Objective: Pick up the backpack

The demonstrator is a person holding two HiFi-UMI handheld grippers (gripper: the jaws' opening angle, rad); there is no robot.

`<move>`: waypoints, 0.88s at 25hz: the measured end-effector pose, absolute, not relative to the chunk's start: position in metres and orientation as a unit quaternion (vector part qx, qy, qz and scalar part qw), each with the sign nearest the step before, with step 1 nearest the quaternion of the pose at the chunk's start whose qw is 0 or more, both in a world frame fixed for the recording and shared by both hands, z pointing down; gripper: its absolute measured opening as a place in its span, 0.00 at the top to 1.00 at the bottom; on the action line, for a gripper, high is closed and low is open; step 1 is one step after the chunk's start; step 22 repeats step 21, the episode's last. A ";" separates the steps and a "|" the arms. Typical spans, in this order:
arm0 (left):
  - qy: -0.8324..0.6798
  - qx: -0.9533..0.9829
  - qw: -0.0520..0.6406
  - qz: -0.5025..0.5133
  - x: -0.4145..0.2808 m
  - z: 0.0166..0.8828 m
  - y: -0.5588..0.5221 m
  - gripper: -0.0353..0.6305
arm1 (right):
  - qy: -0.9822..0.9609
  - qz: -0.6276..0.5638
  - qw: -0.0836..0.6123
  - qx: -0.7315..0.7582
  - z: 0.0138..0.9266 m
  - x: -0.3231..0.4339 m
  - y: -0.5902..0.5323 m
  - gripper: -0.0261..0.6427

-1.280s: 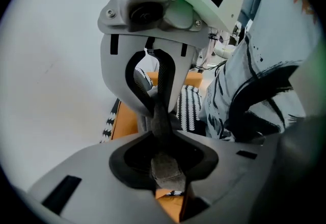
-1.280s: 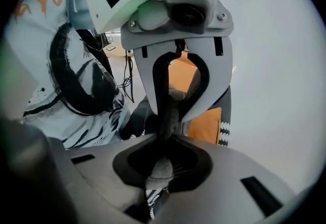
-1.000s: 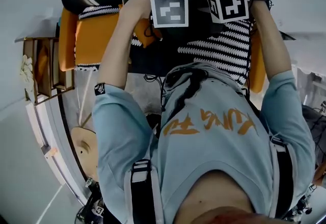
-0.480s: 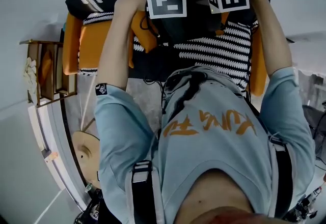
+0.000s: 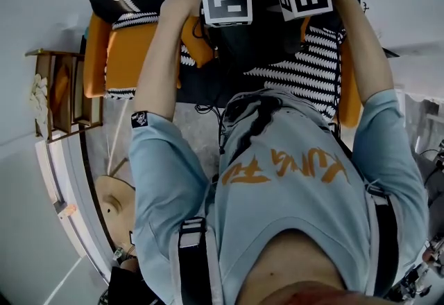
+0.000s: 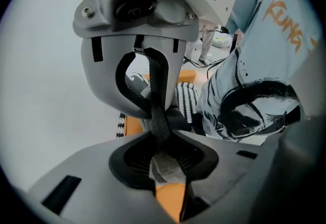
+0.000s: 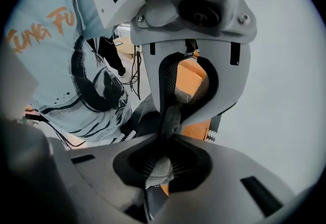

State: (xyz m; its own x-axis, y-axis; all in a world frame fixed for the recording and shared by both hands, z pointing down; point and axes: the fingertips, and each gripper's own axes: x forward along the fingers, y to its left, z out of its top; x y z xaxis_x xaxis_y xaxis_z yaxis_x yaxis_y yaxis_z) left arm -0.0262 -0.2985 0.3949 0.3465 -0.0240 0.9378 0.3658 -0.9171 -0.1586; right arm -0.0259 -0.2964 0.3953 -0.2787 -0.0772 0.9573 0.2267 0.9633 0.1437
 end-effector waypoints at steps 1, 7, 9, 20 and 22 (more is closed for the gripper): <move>-0.109 -0.801 0.173 -0.563 -0.027 0.396 -0.297 0.78 | -0.789 -0.126 0.599 -0.049 0.396 -0.026 -0.295 0.88; -0.123 -0.795 0.174 -0.568 -0.024 0.403 -0.285 0.78 | -0.789 -0.121 0.600 -0.052 0.403 -0.022 -0.284 0.88; -0.126 -0.796 0.176 -0.565 -0.023 0.403 -0.282 0.78 | -0.790 -0.120 0.599 -0.050 0.403 -0.023 -0.282 0.88; -0.128 -0.784 0.191 -0.576 -0.026 0.402 -0.276 0.78 | -0.788 -0.118 0.603 -0.040 0.401 -0.021 -0.273 0.88; -0.127 -0.783 0.193 -0.577 -0.025 0.401 -0.276 0.78 | -0.787 -0.118 0.604 -0.039 0.400 -0.020 -0.272 0.88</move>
